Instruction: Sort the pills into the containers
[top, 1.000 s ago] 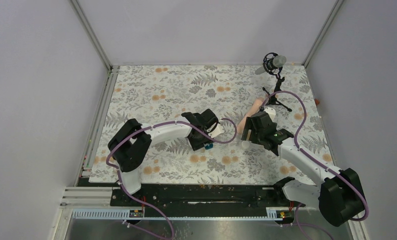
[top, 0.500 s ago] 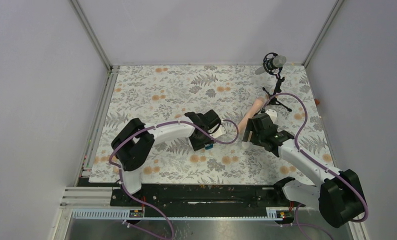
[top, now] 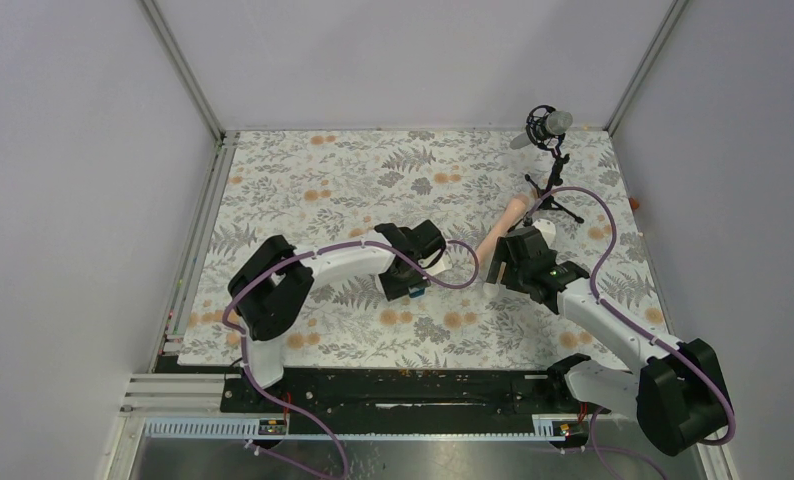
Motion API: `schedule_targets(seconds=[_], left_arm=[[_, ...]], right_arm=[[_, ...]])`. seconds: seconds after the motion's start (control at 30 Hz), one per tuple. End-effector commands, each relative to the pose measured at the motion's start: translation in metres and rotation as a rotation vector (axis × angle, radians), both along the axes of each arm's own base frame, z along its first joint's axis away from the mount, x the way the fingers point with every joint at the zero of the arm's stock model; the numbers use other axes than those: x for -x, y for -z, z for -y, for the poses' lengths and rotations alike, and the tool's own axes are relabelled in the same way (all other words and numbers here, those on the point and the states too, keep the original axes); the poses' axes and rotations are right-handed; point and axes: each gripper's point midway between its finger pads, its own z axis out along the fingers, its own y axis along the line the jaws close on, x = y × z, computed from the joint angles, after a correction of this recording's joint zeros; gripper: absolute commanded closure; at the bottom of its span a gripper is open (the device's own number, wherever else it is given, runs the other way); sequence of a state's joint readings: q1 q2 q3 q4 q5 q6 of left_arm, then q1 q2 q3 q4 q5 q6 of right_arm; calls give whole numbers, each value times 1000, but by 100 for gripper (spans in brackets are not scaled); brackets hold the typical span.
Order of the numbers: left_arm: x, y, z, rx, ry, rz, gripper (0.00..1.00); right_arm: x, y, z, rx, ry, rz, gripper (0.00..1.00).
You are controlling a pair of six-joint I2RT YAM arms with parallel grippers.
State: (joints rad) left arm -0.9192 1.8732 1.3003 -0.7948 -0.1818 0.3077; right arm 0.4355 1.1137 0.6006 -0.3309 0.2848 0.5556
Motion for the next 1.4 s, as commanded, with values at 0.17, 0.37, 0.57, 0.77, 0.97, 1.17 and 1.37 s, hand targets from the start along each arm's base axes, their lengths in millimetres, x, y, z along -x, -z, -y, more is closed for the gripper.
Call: schedule_targets(seconds=[0.17,0.37,0.57,0.77,0.97,1.17,1.37], left_arm=[[-10,-12,6,-11,10,56,100],[-11,-16,10,39,3,81,100],[-12,-22,8,36,6,94,100],[-12,-19,2,-27,9,95,100],[-13,-18,3,-45,18,103,100],[-15,-19,4,-64,23,113,100],[-17,-18,4,-90,27,119,100]], right_arm=[[-5,-4,1,-18,14,22,16],[-5,-4,0,-22,12,22,16],[-6,-4,-1,-25,8,18,16],[-5,-3,-1,-25,7,14,16],[-5,-2,-1,-31,7,17,16],[-5,-2,-2,-35,2,15,16],[-4,0,-3,-38,0,8,16]])
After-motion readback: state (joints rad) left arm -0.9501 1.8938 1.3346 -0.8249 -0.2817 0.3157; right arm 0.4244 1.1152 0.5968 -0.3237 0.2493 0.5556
